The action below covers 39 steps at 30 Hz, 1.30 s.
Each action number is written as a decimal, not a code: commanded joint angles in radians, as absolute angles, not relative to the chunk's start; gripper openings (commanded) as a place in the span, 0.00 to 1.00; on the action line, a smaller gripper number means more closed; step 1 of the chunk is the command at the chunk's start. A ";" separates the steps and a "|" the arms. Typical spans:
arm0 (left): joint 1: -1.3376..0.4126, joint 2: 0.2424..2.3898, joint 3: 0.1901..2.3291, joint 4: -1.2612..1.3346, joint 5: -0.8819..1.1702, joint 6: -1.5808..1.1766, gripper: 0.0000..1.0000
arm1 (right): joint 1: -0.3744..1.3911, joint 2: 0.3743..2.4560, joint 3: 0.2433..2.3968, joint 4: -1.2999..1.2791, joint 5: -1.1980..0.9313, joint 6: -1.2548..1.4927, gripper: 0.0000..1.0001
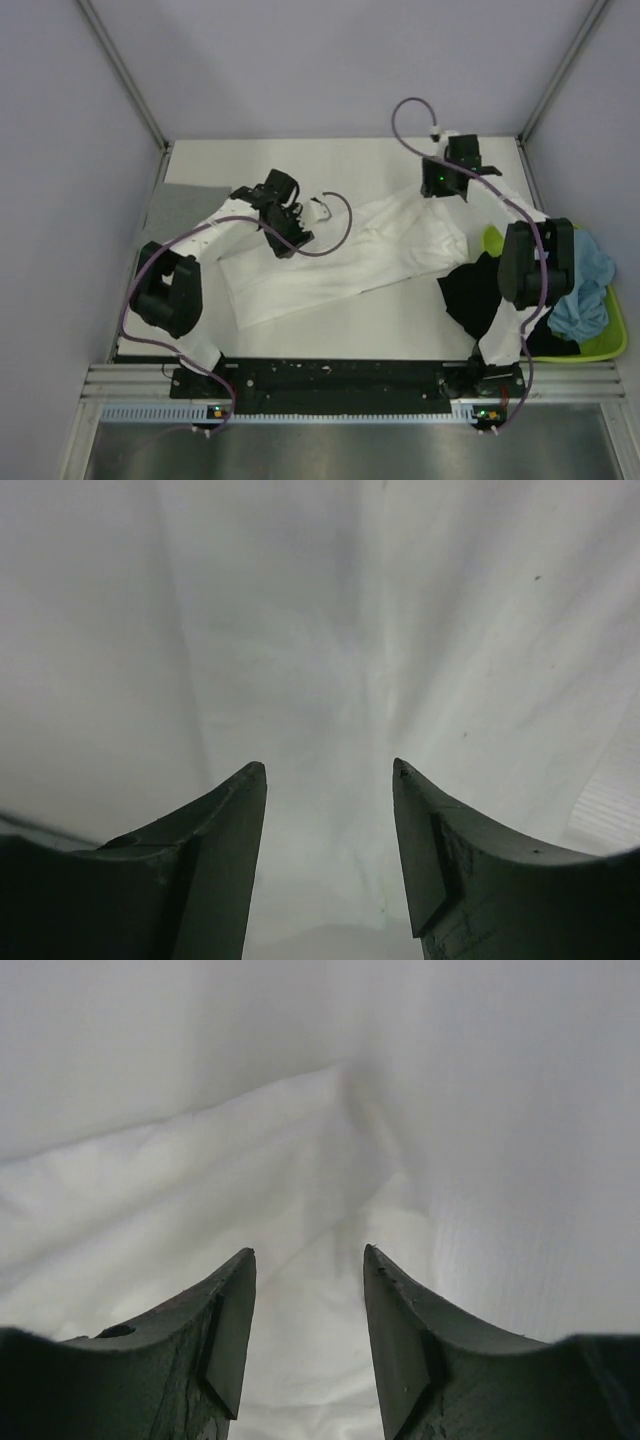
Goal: Fold and stack the t-shirts
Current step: Fold the other side of the tshirt into a rectangle
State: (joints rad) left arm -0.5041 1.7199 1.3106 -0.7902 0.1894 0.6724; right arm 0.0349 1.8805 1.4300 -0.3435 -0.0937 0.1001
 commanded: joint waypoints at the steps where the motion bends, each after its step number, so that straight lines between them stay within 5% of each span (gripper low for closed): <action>1: -0.370 1.611 1.230 -0.837 0.178 0.623 0.59 | 0.276 1.692 1.284 -0.376 -0.121 -0.363 0.47; 10: -0.255 1.468 0.983 -0.848 0.160 0.704 0.60 | 0.383 1.784 1.258 -0.480 -0.144 -0.509 0.44; 25: -0.212 1.483 0.893 -0.799 0.064 0.712 0.54 | 0.383 1.881 1.327 -0.517 -0.067 -0.548 0.36; 29: -0.212 1.502 0.899 -0.792 0.048 0.713 0.42 | 0.383 1.867 1.345 -0.515 -0.103 -0.563 0.34; 34: -0.212 1.499 0.928 -0.818 0.070 0.693 0.11 | 0.383 1.920 1.365 -0.511 -0.100 -0.549 0.31; 39: -0.212 1.483 0.913 -0.813 0.071 0.707 0.04 | 0.383 1.914 1.359 -0.514 -0.077 -0.552 0.25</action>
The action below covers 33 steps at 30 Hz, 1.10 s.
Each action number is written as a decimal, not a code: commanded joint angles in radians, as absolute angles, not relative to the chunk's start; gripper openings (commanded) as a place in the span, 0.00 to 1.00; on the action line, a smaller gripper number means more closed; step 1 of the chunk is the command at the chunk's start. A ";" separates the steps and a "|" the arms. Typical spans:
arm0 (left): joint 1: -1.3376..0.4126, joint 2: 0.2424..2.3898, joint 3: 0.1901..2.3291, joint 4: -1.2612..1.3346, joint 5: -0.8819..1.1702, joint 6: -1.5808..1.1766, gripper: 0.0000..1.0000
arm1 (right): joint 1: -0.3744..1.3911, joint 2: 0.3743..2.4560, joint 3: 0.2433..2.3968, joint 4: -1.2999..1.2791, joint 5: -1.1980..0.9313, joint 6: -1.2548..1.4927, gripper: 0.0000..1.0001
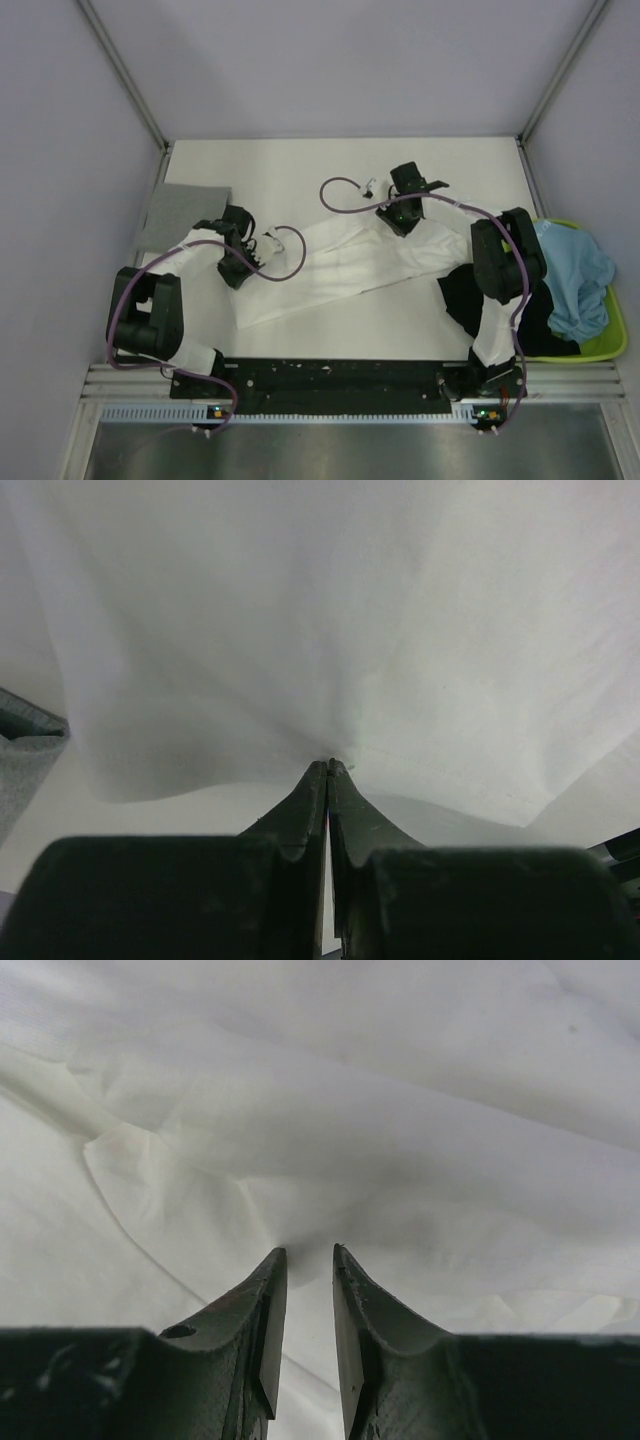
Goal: Fold and stack the t-shirts
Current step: Fold the other side of the tshirt into a rectangle
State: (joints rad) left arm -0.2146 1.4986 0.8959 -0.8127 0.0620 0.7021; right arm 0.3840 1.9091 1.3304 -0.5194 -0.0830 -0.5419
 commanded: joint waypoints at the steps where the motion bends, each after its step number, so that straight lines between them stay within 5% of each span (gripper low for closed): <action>1: -0.212 1.488 0.913 -0.813 0.071 0.706 0.03 | 0.383 1.910 1.353 -0.518 -0.081 -0.555 0.26; 11: -0.212 1.497 0.917 -0.799 0.064 0.698 0.00 | 0.383 1.930 1.350 -0.543 -0.144 -0.545 0.38; 15: -0.212 1.491 0.919 -0.802 0.068 0.698 0.00 | 0.382 1.965 1.368 -0.543 -0.046 -0.534 0.23; 20: -0.212 1.488 0.917 -0.801 0.064 0.696 0.00 | 0.379 1.976 1.376 -0.541 -0.026 -0.517 0.21; 25: -0.212 1.483 0.913 -0.799 0.064 0.695 0.00 | 0.380 1.941 1.371 -0.548 -0.049 -0.502 0.01; 33: -0.210 1.482 0.913 -0.772 0.025 0.704 0.00 | 0.410 1.803 1.411 -0.713 -0.097 -0.463 0.00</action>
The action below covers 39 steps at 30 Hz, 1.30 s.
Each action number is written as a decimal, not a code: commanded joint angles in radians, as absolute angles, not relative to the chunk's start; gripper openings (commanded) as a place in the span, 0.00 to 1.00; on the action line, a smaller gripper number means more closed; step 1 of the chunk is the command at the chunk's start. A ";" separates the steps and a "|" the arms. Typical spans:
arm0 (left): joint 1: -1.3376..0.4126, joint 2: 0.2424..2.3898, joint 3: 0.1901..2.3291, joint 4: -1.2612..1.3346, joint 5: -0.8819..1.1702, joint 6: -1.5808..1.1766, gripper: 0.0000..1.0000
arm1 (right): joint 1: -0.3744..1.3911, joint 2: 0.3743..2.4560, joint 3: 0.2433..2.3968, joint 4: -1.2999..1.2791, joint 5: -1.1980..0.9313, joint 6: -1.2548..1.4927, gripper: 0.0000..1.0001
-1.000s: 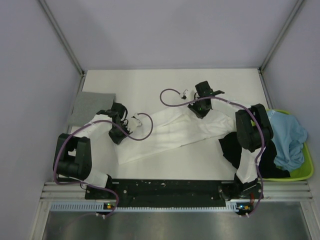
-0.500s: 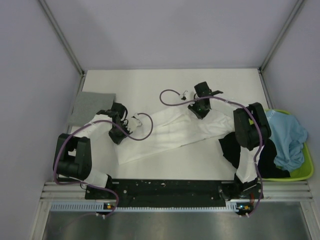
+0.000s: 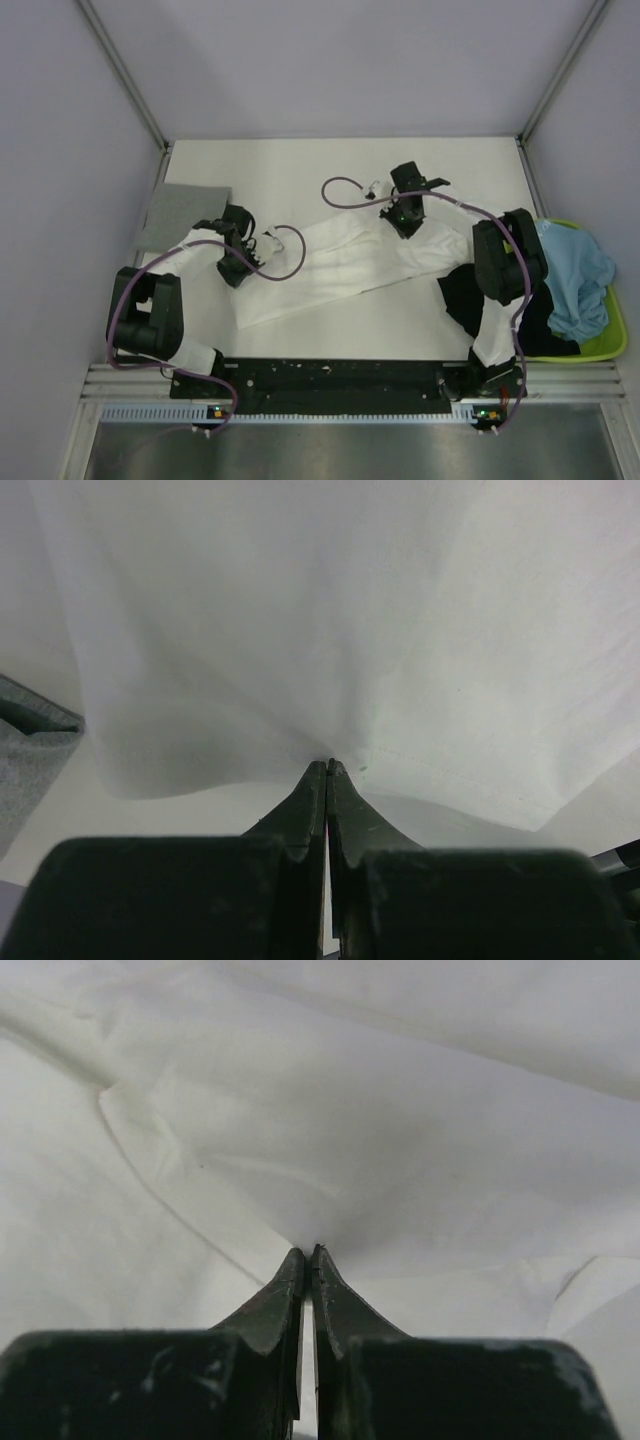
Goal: Fold and stack the t-shirts
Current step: Fold the other side of the tshirt into a rectangle
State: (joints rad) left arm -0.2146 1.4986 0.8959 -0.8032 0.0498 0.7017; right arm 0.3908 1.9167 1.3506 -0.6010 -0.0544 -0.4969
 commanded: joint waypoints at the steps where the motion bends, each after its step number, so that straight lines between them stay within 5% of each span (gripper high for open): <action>1: -0.209 1.480 0.913 -0.767 0.011 0.706 0.00 | 0.414 1.793 1.411 -0.744 -0.109 -0.456 0.00; 19: -0.186 1.489 0.942 -0.756 -0.092 0.752 0.00 | 0.492 1.804 1.450 -1.031 -0.250 -0.419 0.00; 23: -0.186 1.500 0.960 -0.764 -0.066 0.746 0.01 | 0.491 1.845 1.511 -0.953 -0.218 -0.371 0.34; 30: -0.198 1.497 1.077 -0.814 0.105 0.768 0.41 | 0.402 1.703 1.464 -0.683 -0.262 -0.172 0.46; 39: -0.552 1.598 1.343 -0.795 0.402 0.798 0.59 | 0.014 1.591 1.186 -0.454 -0.345 0.250 0.51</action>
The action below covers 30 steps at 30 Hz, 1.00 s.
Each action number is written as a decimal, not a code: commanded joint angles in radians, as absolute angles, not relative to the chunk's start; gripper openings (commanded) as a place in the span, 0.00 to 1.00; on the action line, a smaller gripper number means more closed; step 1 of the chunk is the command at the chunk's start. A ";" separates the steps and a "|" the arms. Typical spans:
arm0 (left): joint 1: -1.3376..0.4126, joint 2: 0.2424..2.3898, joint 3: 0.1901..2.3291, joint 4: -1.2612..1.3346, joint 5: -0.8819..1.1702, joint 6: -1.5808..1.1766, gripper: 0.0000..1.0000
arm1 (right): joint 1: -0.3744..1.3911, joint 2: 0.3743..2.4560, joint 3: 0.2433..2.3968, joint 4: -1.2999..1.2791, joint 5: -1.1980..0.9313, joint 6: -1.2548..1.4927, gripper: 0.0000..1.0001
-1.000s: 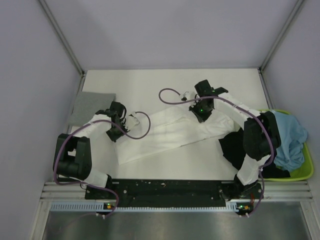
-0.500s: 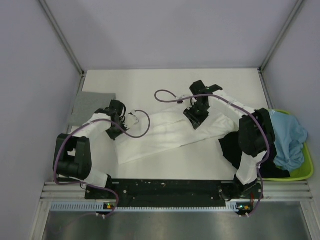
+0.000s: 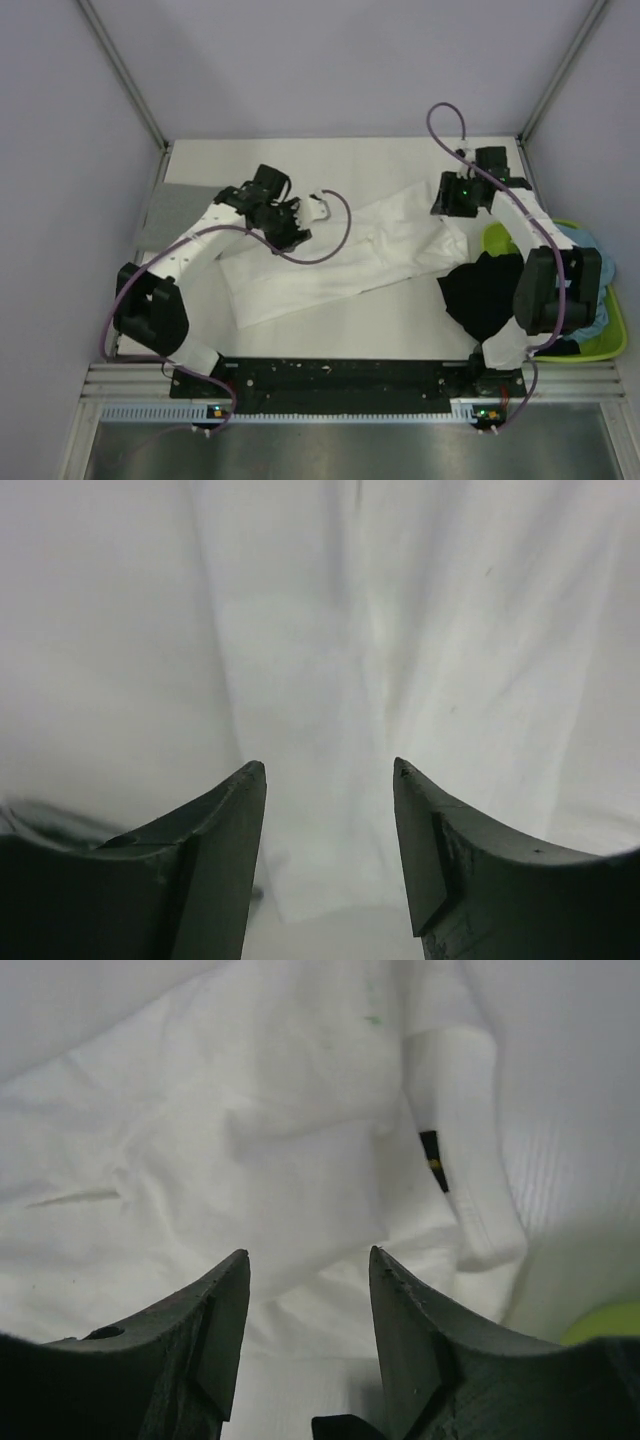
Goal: Fold and stack the t-shirts
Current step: Fold the other side of the tshirt into a rectangle
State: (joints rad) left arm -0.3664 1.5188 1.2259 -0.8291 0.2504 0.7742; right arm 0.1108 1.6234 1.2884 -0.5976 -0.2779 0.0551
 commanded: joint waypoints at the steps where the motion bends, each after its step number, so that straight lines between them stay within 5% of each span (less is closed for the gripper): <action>1: -0.619 1.636 1.386 -0.775 0.396 0.796 0.59 | 0.005 1.597 1.172 -0.427 -0.347 0.261 0.51; 11: -0.811 1.937 1.585 -0.536 0.413 0.626 0.61 | -0.020 1.766 1.218 -0.374 -0.448 0.239 0.51; 27: -0.821 1.986 1.520 -0.439 0.437 0.617 0.64 | 0.173 1.873 1.393 -0.345 -0.500 0.327 0.49; 30: -0.816 1.985 1.509 -0.426 0.430 0.615 0.64 | 0.176 1.884 1.440 -0.377 -0.450 0.371 0.55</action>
